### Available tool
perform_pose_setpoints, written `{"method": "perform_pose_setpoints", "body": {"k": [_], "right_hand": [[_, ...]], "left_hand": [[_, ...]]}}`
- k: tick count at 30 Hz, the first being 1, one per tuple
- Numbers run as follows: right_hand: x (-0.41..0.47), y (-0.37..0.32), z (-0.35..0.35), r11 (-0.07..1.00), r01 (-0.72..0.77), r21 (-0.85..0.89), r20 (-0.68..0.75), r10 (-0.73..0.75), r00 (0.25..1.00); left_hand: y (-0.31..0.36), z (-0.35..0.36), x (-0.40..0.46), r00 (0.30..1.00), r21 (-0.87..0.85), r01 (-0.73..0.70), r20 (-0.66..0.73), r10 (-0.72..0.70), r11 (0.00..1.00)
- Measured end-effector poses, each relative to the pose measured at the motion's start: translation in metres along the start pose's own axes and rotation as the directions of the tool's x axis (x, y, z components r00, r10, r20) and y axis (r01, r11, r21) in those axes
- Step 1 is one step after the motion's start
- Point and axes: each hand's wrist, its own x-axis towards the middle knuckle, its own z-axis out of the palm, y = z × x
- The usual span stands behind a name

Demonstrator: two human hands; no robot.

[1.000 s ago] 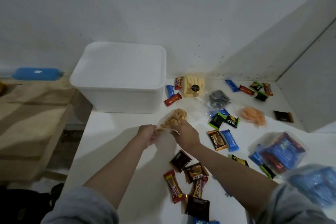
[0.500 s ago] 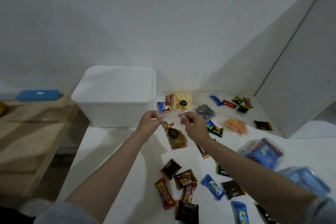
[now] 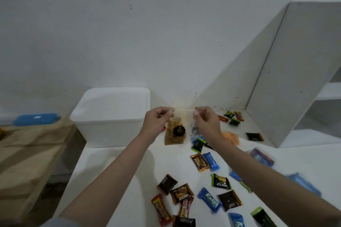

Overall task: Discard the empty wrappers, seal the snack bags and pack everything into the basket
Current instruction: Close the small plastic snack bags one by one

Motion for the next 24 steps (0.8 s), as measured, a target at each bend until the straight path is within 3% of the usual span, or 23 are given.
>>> {"method": "perform_pose_setpoints", "body": {"k": [4, 8, 24], "right_hand": [[0.004, -0.027, -0.003, 0.922, 0.302, -0.242, 0.088, -0.289, 0.953], [0.010, -0.051, 0.005, 0.799, 0.468, -0.379, 0.247, -0.400, 0.883], [0.009, -0.071, 0.028, 0.828, 0.484, -0.282, 0.309, -0.399, 0.863]], "left_hand": [[0.013, -0.002, 0.002, 0.991, 0.145, -0.133, 0.007, 0.133, 0.980], [0.022, -0.005, 0.002, 0.973, 0.214, -0.228, 0.004, 0.233, 0.950], [0.039, -0.013, -0.002, 0.947, 0.264, -0.292, -0.054, 0.317, 0.919]]}}
